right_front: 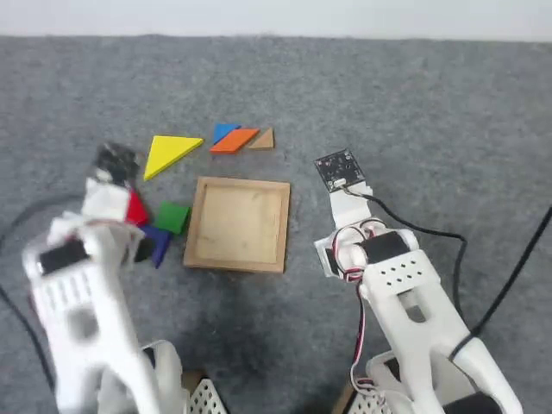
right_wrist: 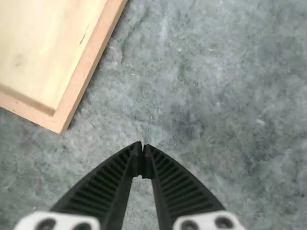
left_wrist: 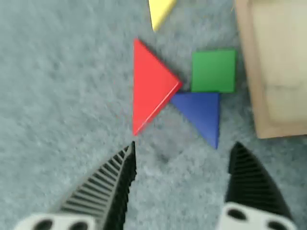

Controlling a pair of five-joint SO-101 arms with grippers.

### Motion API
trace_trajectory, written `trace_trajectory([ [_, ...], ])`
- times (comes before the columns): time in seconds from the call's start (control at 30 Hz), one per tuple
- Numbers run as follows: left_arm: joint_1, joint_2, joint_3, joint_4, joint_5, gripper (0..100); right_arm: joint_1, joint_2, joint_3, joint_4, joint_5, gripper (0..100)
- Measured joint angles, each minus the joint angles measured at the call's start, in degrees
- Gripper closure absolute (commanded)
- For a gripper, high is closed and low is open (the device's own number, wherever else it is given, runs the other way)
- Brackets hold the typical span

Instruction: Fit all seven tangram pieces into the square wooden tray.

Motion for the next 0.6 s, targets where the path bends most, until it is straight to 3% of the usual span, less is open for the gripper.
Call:
trace_trajectory([
  [0.27,-3.6,32.4,-19.1,0.1,0.0,68,0.1,0.1,0.7,-1.4,0.0,98.9],
  [0.6,-1.0,50.5,-28.6,-5.5,8.8,68,0.0,0.1,4.8,-7.1,0.0,98.9],
])
